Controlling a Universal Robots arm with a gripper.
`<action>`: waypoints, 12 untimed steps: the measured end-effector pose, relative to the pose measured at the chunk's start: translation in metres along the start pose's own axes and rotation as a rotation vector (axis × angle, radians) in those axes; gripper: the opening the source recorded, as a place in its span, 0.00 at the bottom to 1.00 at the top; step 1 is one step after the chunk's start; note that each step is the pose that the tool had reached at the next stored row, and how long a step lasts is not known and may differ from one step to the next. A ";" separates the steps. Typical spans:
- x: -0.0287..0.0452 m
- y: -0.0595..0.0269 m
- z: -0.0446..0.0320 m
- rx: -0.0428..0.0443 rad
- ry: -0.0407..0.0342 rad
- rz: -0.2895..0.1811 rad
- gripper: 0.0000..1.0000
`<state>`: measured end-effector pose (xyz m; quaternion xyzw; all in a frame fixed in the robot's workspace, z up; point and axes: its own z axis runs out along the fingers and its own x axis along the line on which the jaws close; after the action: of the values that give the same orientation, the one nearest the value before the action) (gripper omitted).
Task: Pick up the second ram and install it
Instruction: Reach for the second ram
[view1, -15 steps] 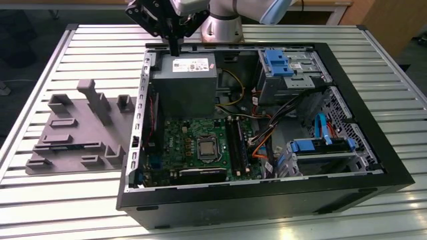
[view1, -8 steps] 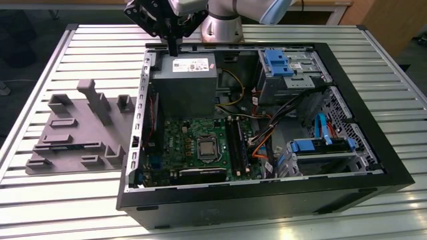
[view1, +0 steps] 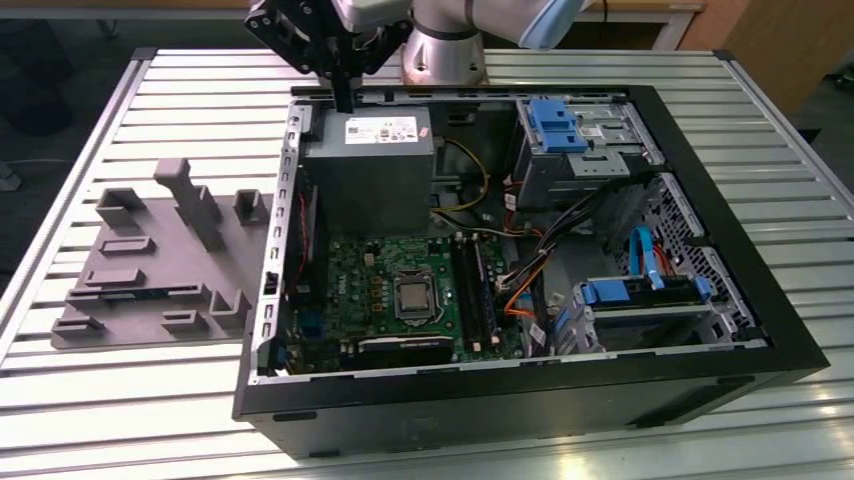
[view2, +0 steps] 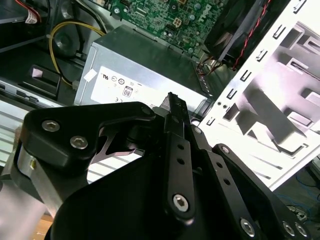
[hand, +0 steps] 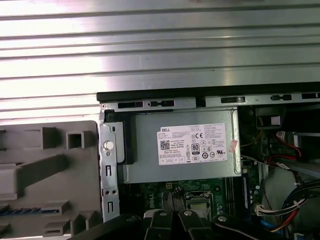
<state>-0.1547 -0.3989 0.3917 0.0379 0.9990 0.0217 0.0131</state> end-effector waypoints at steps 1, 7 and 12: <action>0.0003 0.0000 0.0000 0.0000 0.0000 0.000 0.11; 0.0020 -0.0001 0.0000 0.0000 0.0000 0.000 0.11; 0.0035 -0.0003 0.0000 0.0000 0.0000 0.000 0.11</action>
<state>-0.1582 -0.3989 0.3916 0.0379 0.9990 0.0217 0.0131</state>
